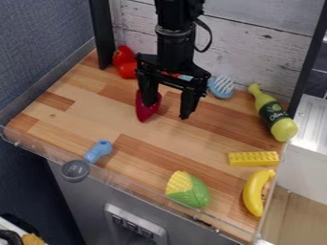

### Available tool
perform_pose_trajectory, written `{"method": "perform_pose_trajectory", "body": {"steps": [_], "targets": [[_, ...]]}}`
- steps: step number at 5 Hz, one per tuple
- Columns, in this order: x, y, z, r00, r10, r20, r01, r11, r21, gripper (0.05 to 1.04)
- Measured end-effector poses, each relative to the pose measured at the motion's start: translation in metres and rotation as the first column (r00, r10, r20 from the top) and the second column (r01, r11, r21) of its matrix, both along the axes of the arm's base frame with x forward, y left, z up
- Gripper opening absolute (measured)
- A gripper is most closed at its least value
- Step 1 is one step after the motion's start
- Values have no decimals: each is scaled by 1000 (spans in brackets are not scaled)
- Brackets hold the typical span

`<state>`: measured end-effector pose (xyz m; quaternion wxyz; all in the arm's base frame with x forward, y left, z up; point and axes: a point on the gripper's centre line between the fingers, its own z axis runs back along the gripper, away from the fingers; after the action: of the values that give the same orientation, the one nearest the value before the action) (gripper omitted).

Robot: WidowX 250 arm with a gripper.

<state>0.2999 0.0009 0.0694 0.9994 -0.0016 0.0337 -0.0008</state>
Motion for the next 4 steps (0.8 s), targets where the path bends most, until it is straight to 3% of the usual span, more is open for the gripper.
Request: {"method": "perform_pose_trajectory", "body": {"steps": [1,3,4], "targets": [[10,-11,-5,998,66,-17,-66,998,1,999],[57,-54,-17,971,236,-28,-236,972,11,999],[75,-78,-21,969,245,-30,-244,970,15,997]]}}
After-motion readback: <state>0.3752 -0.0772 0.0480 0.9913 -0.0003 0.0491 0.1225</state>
